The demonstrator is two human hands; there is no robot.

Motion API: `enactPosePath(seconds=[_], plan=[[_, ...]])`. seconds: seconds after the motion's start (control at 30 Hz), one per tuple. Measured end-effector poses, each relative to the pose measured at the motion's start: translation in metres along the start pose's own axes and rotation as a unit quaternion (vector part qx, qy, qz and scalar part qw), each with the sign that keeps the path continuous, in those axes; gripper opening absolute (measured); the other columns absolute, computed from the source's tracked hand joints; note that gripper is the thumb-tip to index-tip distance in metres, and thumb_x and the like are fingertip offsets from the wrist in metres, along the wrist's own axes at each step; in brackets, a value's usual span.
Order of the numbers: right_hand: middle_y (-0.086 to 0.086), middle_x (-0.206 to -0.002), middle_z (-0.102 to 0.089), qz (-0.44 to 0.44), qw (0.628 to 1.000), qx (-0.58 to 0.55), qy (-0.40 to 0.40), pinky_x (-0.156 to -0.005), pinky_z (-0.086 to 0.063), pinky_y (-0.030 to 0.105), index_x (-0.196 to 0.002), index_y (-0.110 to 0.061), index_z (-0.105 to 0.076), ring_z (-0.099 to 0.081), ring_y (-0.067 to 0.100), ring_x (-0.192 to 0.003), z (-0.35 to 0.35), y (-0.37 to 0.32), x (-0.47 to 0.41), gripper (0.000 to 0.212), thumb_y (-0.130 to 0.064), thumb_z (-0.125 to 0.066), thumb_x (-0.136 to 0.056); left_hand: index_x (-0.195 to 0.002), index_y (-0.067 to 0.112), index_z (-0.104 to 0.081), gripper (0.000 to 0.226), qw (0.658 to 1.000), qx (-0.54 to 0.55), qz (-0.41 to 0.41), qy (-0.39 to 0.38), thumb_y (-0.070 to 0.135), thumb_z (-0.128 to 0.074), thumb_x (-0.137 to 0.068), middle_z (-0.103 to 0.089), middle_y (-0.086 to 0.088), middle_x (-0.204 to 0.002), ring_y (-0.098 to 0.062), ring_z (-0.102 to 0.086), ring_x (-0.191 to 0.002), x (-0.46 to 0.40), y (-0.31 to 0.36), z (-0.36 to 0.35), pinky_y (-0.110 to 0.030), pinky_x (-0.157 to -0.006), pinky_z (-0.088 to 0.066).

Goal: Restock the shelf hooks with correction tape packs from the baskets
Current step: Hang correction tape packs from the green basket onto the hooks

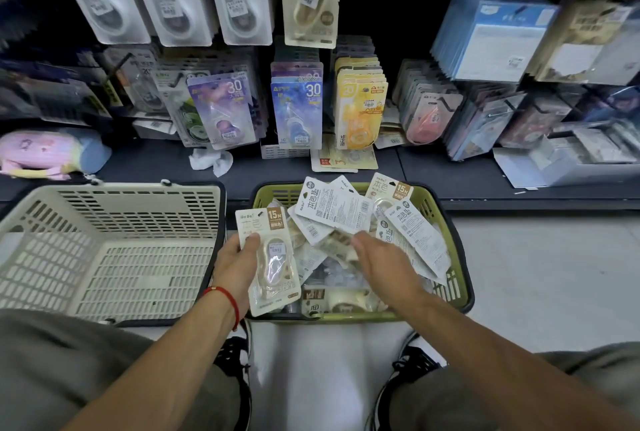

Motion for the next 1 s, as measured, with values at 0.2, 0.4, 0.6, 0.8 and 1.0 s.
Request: enactPosePath(seconds=[0.2, 0.4, 0.6, 0.8, 1.0], plan=[[0.001, -0.074, -0.051, -0.166, 0.91, -0.371, 0.079, -0.064, -0.043, 0.037, -0.079, -0.015, -0.049, -0.045, 0.012, -0.066, 0.021, -0.024, -0.007, 0.036, -0.024, -0.04, -0.113, -0.138, 0.023, -0.065, 0.036, 0.987, 0.062, 0.039, -0.146, 0.039, -0.055, -0.107, -0.075, -0.008, -0.128, -0.035, -0.071, -0.119, 0.017, -0.007, -0.025, -0.062, -0.103, -0.054], [-0.009, -0.093, -0.072, -0.19, 0.906, -0.375, 0.058, -0.065, -0.052, 0.015, -0.097, -0.026, -0.072, -0.069, 0.008, -0.082, 0.001, -0.017, -0.004, 0.016, -0.031, -0.059, -0.106, -0.133, 0.009, -0.061, 0.057, 0.977, -0.01, -0.021, -0.214, -0.005, -0.082, -0.082, -0.077, -0.015, -0.12, -0.036, -0.074, -0.113, 0.022, -0.025, -0.039, -0.063, -0.103, -0.054], [0.016, -0.174, 0.003, -0.243, 0.96, 0.077, -0.113, -0.129, -0.006, 0.051, -0.166, -0.013, 0.003, 0.001, 0.035, -0.161, -0.011, 0.092, 0.002, 0.113, -0.066, -0.064, -0.092, -0.13, 0.013, -0.063, 0.047, 0.985, 0.053, 0.026, -0.163, 0.003, -0.08, -0.087, -0.079, -0.014, -0.116, -0.036, -0.076, -0.108, 0.009, -0.029, -0.025, -0.064, -0.096, -0.057], [0.01, -0.161, -0.041, -0.128, 0.989, 0.071, -0.002, -0.122, -0.035, 0.047, -0.159, -0.014, -0.029, -0.037, 0.028, -0.148, -0.016, 0.091, 0.005, 0.066, -0.02, -0.062, -0.102, -0.128, 0.016, -0.064, 0.041, 0.984, 0.069, 0.027, -0.163, 0.009, -0.078, -0.09, -0.078, -0.013, -0.118, -0.036, -0.076, -0.107, 0.007, -0.03, -0.027, -0.063, -0.093, -0.059], [0.002, -0.125, -0.067, -0.126, 0.983, -0.094, 0.095, -0.081, -0.058, 0.039, -0.149, -0.023, -0.04, -0.068, 0.022, -0.099, 0.022, 0.05, -0.002, 0.052, -0.031, -0.061, -0.102, -0.128, 0.018, -0.063, 0.043, 0.989, 0.049, -0.031, -0.138, 0.013, -0.081, -0.089, -0.08, -0.003, -0.115, -0.026, -0.077, -0.108, 0.002, -0.023, -0.025, -0.052, -0.095, -0.06]])
Point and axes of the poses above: each hand's wrist, its own x-axis away from the middle knuckle, its own z-axis out of the back of the hand, y = z × x, the point moved 4 cm from there along -x, towards the middle knuckle
